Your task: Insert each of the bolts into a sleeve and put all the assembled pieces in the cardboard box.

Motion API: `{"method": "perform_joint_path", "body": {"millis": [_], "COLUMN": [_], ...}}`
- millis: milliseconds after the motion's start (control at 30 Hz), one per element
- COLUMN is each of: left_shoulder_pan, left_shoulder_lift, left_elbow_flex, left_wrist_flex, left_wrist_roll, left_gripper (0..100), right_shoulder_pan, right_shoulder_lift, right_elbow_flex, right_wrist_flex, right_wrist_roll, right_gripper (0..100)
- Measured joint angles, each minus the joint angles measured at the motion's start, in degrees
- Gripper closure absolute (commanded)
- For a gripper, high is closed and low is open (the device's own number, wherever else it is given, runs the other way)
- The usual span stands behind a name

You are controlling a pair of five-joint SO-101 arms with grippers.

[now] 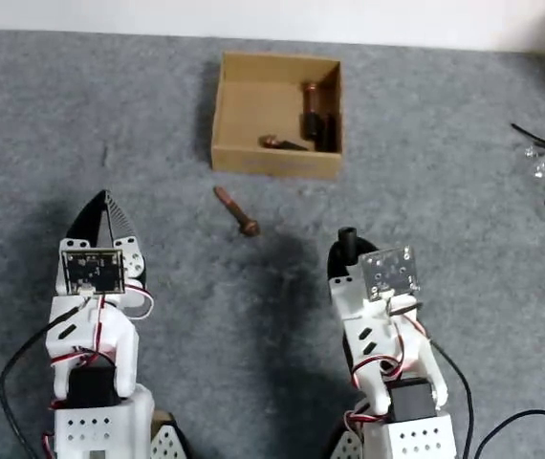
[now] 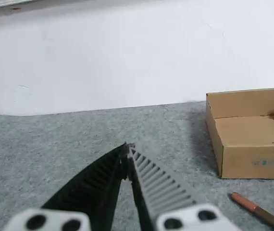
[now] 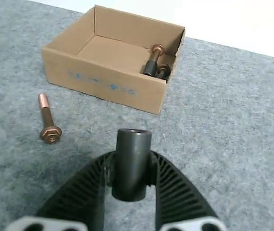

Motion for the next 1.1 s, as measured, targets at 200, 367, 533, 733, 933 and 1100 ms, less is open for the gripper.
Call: {"method": "perform_joint_path", "body": {"millis": [200,367,533,733,933,1100], "left_shoulder_pan": [1.32,10.46,16.00,19.43,21.54,25.76], "left_shoulder_lift": [0.00,0.62,14.68,46.95,82.37,99.96], "left_elbow_flex": [-5.45,-17.14,-25.23,-42.81,-66.11,-81.85], "left_wrist_flex": [7.30,18.02,18.64,18.64,24.88,37.36], "left_wrist_roll": [-5.27,-14.68,-23.12,-35.69,-44.48,-53.71], "left_gripper": [99,99,99,99,99,99], "right_shoulder_pan": [-0.18,-0.18,-0.18,-0.18,-0.18,-0.18], "right_shoulder_lift": [0.00,0.00,0.00,0.00,0.00,0.00], "right_elbow_flex": [0.00,0.00,0.00,0.00,0.00,0.00], "right_wrist_flex": [0.00,0.00,0.00,0.00,0.00,0.00], "right_wrist_roll": [0.00,0.00,0.00,0.00,0.62,1.41], "right_gripper": [99.4,99.4,99.4,99.4,99.4,99.4]}}
